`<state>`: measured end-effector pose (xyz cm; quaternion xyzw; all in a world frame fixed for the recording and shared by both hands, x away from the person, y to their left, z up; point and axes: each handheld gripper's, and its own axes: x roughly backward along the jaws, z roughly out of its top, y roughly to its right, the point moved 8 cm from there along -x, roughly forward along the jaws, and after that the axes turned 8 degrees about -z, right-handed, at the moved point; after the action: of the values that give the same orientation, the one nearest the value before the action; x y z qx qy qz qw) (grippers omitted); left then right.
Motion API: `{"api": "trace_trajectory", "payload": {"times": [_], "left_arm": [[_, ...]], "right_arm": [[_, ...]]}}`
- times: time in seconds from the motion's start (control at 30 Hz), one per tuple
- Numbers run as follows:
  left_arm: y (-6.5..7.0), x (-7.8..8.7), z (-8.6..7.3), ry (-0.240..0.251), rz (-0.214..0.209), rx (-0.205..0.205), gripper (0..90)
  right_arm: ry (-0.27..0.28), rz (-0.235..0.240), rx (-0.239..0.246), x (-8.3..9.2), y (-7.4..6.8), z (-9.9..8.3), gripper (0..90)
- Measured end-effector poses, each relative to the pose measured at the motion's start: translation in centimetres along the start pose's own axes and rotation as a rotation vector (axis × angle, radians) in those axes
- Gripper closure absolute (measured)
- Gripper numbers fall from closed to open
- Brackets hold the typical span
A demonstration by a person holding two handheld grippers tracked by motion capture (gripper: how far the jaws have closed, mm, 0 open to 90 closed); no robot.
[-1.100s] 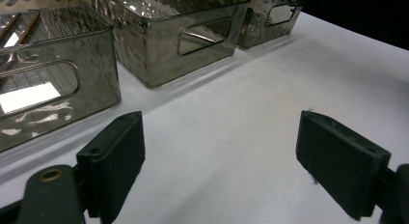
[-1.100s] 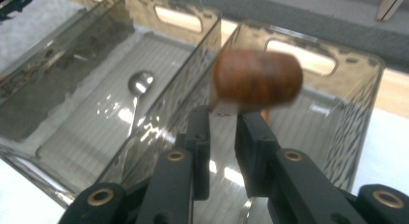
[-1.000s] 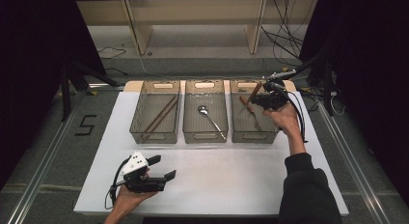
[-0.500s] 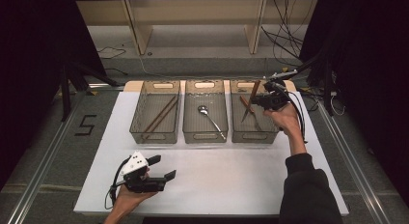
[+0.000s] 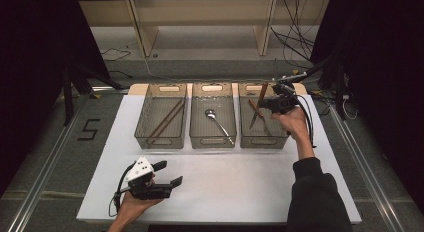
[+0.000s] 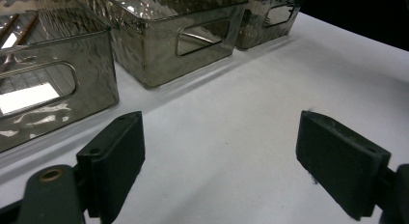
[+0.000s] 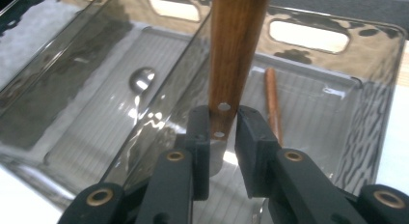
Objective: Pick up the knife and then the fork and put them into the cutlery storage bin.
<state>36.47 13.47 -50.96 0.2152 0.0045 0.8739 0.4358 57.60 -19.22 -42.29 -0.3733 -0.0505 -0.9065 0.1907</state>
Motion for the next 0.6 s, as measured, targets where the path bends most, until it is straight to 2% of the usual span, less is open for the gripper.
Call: {"api": "trace_trajectory", "payload": {"times": [0.23, 0.27, 0.3, 0.37, 0.5, 0.6], "left_arm": [[0.04, 0.02, 0.01, 0.001, -0.002, 0.003, 17.2], [0.02, 0.01, 0.02, 0.001, -0.001, 0.001, 17.2], [0.02, 0.0, 0.02, 0.001, -0.002, 0.0, 17.2], [0.04, -0.01, 0.0, 0.0, -0.001, 0.002, 17.2], [0.05, 0.0, 0.01, 0.001, -0.002, 0.003, 17.1], [0.04, 0.0, 0.02, 0.001, -0.002, 0.0, 17.2]], "right_arm": [[-0.014, -0.02, -0.055, -0.43, 0.73, -0.02, 75.6], [-0.021, -0.026, -0.069, -0.47, 0.87, -0.09, 72.1], [-0.025, -0.025, -0.07, -0.58, 0.96, -0.14, 67.0], [-0.035, -0.038, -0.06, -0.67, 0.98, -0.25, 62.7], [-0.034, -0.027, -0.071, -0.66, 0.8, -0.13, 49.0], [-0.031, -0.013, -0.06, -0.52, 0.54, -0.15, 48.4]]}}
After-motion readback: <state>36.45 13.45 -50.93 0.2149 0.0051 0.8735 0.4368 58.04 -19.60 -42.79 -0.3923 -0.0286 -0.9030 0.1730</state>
